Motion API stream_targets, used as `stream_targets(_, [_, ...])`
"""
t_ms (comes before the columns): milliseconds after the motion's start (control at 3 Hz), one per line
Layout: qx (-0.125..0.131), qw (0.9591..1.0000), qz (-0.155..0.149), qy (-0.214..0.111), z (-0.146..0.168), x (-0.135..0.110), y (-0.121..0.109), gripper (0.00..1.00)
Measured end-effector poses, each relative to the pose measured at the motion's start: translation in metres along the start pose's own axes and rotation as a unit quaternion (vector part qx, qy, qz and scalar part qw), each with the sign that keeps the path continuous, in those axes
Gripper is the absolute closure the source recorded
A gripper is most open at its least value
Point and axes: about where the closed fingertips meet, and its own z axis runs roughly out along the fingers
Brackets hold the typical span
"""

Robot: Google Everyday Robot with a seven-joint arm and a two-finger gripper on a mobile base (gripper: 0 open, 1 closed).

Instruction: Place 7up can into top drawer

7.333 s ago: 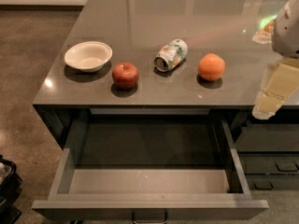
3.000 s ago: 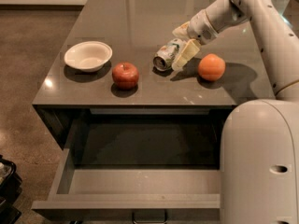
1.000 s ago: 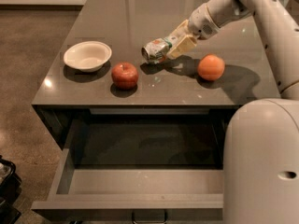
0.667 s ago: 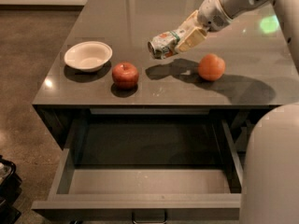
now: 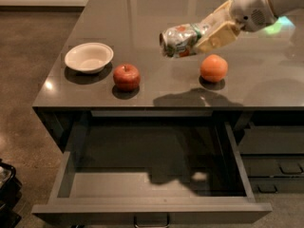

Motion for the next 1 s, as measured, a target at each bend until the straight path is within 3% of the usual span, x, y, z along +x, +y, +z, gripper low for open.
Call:
stream_targets(333, [0.028, 0.9979, 0.021, -0.054, -0.028, -0.022, 0.048, 1.00])
stream_targets(667, [0.033, 0.9933, 0.074, -0.082, -0.029, 0.000, 0.093, 1.00])
stream_targets(1000, [0.015, 0.9870, 0.142, -0.074, 0.000, 0.054, 0.132, 1.00])
